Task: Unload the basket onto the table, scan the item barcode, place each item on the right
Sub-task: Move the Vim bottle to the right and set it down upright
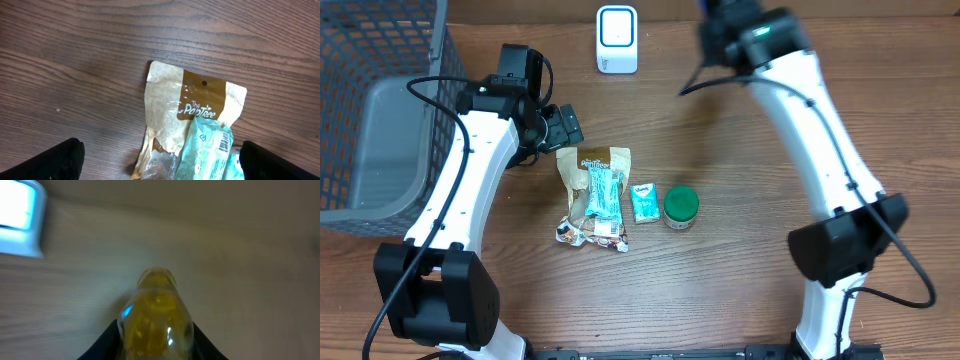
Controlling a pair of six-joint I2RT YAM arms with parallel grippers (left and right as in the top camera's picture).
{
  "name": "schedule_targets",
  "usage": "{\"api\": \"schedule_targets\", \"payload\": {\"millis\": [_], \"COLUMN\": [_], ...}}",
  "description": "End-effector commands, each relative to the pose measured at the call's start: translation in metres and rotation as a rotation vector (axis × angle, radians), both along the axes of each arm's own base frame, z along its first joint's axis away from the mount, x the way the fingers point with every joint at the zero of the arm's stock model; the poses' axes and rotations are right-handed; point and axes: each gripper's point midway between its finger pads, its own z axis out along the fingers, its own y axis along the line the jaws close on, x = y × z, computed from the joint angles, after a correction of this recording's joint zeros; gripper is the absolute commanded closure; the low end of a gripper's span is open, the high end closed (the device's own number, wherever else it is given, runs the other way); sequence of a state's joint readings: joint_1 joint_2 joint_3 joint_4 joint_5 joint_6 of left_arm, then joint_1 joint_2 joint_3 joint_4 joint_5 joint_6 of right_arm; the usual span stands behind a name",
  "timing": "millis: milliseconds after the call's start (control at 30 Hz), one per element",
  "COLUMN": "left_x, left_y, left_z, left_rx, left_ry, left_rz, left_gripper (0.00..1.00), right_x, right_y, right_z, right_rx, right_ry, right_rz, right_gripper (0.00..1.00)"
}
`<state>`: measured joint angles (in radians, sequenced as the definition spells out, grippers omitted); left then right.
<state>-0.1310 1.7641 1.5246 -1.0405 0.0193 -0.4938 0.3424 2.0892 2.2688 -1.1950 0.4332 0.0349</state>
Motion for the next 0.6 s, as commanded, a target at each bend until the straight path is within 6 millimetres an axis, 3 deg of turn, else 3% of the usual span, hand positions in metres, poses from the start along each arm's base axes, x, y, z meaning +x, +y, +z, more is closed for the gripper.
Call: {"api": "schedule_targets", "payload": {"millis": [0,67,200,367,567], "left_x": [0.004,0.004,0.004,0.004,0.004], "left_y": [-0.001,-0.001,-0.001,-0.001,-0.001], "left_z": [0.004,0.004,0.004,0.004,0.004], "left_rx": [0.002,0.002,0.002,0.002,0.002], "left_ry": [-0.015,-0.015,-0.015,-0.015,-0.015], "left_rz": [-0.012,-0.012,-0.012,-0.012,-0.012], "left_gripper": [0.0,0.01,0.0,0.0,0.0], "right_x": [-0.016,-0.034,-0.055,-0.07,-0.082], "right_y": [-0.071,-0.105,-0.143,-0.169,-0.184], "right_z": [-0.034,-0.052,-0.086,-0.12,-0.143], "right_rx": [0.11,0.148,0.273,0.425,0.437], "right_ry": [0.082,0.164,0.305,0.404,0.451], "right_rz": [-0.371,-0.501,-0.614,-0.688,-0.726], "right_gripper": [0.96,0.96,0.96,0.96,0.96]}}
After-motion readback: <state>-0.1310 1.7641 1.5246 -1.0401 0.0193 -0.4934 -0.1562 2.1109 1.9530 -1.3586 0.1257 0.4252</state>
